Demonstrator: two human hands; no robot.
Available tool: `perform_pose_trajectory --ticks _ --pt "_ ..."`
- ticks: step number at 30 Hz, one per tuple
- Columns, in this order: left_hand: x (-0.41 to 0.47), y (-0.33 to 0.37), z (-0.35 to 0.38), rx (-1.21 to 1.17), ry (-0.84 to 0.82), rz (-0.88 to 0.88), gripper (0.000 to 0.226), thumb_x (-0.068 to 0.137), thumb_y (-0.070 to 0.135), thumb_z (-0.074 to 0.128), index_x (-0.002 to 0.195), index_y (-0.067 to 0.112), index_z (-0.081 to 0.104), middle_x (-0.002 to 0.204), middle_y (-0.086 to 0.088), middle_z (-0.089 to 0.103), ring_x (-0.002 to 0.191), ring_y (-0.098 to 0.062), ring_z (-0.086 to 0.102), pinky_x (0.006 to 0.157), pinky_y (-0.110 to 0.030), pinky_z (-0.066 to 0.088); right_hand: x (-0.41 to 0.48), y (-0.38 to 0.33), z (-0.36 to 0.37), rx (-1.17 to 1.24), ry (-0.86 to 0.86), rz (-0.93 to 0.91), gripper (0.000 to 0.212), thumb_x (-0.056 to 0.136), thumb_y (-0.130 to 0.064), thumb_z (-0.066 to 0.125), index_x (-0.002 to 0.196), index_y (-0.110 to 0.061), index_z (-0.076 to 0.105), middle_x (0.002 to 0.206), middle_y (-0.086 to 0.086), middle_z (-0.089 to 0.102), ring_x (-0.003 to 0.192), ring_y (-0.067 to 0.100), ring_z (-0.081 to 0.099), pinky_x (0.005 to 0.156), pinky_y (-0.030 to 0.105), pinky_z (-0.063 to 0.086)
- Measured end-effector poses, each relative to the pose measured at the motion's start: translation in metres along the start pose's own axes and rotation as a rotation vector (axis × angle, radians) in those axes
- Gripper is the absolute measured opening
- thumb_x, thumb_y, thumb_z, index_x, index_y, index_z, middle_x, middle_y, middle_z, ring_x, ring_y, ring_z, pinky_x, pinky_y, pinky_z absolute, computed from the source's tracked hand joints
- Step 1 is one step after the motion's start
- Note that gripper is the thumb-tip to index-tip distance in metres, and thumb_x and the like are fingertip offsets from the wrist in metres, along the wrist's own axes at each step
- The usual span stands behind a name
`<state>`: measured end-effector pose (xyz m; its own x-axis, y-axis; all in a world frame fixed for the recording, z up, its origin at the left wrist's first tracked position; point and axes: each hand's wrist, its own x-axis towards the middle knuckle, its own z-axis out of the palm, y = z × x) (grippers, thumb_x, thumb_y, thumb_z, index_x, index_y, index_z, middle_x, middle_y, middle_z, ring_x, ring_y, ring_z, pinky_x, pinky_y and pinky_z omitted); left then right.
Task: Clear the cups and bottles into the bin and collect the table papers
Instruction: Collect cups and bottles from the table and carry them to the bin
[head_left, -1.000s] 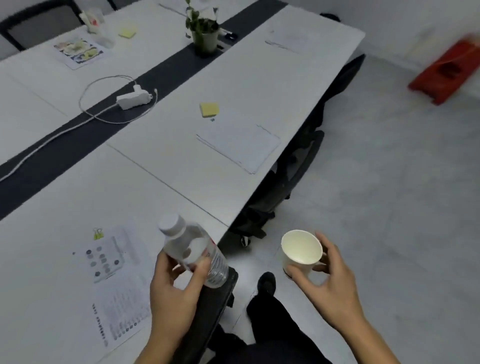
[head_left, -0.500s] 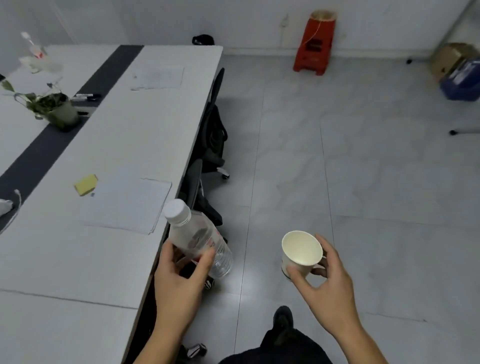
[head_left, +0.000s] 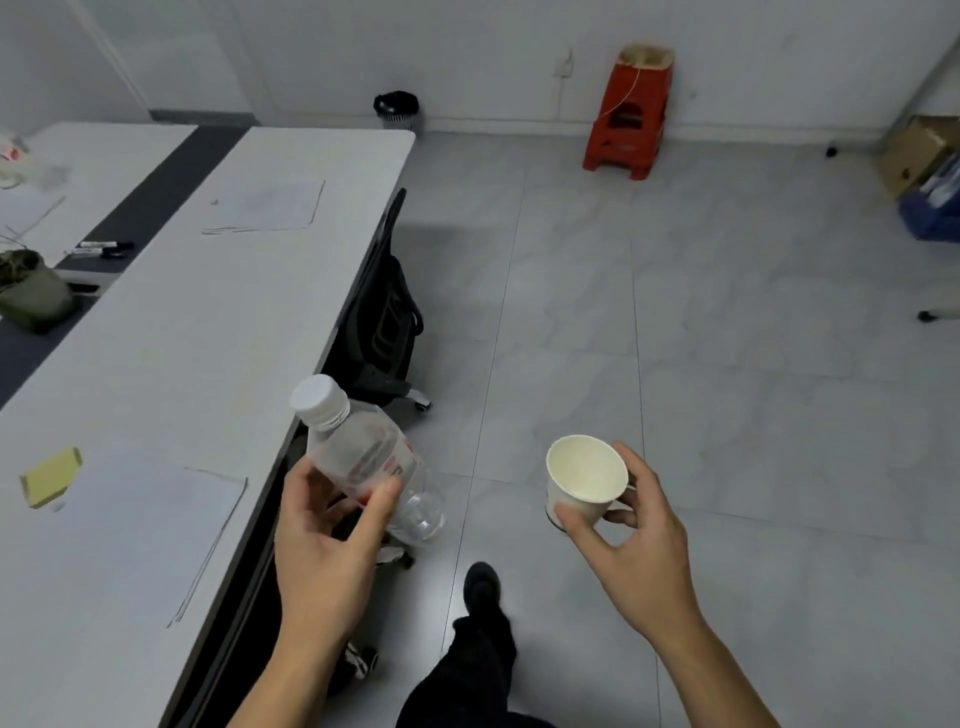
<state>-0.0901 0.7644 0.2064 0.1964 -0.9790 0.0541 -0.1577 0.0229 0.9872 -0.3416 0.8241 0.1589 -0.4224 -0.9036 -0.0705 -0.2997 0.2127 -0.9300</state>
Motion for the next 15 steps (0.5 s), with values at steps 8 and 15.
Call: perform_pose_trajectory --ticks 8,15 --pt "0.2 0.012 0.137 -0.079 0.004 0.099 0.054 0.08 0.039 0.075 0.13 0.027 0.058 0.122 0.001 0.067 0.108 -0.028 0.067 0.091 -0.047 0.054 0.251 -0.039 -0.001 -0.033 0.011 -0.134 0.08 0.071 -0.057 0.073 0.142 -0.044 0.039 0.13 -0.032 0.049 0.114 0.004 0.057 0.087 0.025 0.054" --pt "0.374 0.066 0.272 -0.094 -0.119 0.199 0.054 0.084 0.033 0.075 0.134 0.021 0.056 0.123 0.002 0.068 0.114 -0.018 0.066 0.101 -0.047 0.051 0.45 -0.095 -0.03 -0.018 0.123 -0.185 0.08 0.074 -0.055 0.071 0.145 -0.042 0.036 0.135 -0.022 0.048 0.113 0.008 0.059 0.08 0.018 0.054"
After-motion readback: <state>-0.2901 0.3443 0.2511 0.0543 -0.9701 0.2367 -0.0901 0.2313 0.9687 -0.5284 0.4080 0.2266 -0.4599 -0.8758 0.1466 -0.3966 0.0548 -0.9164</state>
